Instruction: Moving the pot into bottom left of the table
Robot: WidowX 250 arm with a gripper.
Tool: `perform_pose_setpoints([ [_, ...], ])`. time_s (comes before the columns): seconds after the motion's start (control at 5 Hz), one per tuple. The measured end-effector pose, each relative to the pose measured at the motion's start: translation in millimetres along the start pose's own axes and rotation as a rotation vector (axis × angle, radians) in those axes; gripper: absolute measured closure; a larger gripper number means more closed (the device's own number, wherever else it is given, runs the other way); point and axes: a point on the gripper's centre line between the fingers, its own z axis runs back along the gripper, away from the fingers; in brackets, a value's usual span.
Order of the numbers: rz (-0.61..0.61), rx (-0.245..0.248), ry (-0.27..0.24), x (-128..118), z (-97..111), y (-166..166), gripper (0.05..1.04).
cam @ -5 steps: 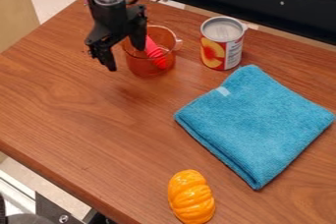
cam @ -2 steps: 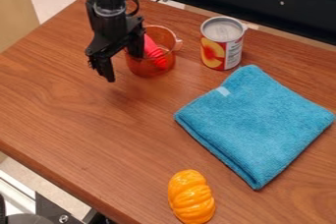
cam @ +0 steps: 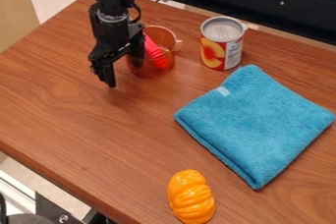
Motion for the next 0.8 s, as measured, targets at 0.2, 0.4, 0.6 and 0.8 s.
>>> perform_pose_setpoints([
  [0.2, 0.002, -0.011, -0.001, -0.2, 0.1, -2.0, 0.41],
  [0.4, -0.021, -0.014, 0.036, -3.7, -0.1, -1.1, 0.692],
  [0.6, -0.047, -0.021, 0.014, 0.1, -0.5, -1.7, 0.908],
  [0.8, -0.065, -0.026, 0.007, 1.3, -2.5, 0.6, 1.008],
])
